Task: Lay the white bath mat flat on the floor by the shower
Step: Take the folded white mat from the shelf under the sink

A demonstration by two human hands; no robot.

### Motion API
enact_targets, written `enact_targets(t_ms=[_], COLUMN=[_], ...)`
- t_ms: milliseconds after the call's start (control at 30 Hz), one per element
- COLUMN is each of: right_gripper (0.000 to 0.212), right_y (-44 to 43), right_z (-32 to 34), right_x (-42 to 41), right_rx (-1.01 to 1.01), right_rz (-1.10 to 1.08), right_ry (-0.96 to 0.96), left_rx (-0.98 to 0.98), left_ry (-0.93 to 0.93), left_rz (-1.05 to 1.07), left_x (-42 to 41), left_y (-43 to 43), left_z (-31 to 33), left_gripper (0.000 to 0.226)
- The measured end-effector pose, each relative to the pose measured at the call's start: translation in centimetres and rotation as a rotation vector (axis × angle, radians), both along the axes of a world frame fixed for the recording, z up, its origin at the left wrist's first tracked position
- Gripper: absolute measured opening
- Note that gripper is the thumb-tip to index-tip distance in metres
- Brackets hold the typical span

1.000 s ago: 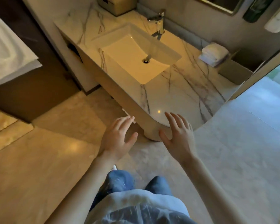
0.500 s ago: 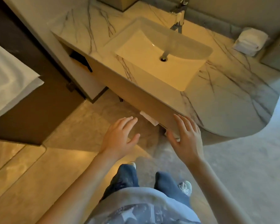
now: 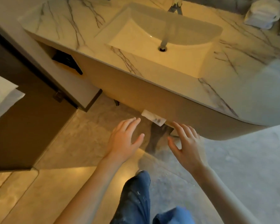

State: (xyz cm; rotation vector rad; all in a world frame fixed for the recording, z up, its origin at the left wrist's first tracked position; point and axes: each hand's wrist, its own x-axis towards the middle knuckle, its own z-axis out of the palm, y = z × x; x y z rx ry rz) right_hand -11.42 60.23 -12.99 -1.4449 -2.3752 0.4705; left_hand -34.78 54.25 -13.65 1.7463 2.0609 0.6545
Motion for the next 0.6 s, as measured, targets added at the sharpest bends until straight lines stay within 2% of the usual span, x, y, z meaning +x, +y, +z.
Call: enact_targets(t_ms=[167,433,500,600], right_gripper=[0.052,0.052,0.056,0.066], right_y=[1.1,5.1,5.9,7.2], right_z=[-12.2,-36.8,-42.2,-48.3], right_x=[-1.3,-3.8,-4.1,-4.6], right_rx=[0.002,-0.078,-0.106,-0.132], right_rz=[-0.005,-0.096,-0.089,-0.071], right_ry=[0.061,-0.026,-0.063,-0.093], left_rx=[0.02,0.096,0.093,0.059], left_ry=[0.028,0.002,0.006,-0.087], left_rz=[-0.058,-0.093,-0.099,-0.066], left_x=[-0.1,-0.3,-0.4,-1.7], left_y=[2.3,7.3,7.8,8.7], left_z=[-12.6,-36.8,-42.3,-48.8], left_gripper=[0.056,0.055,0.052,0.053])
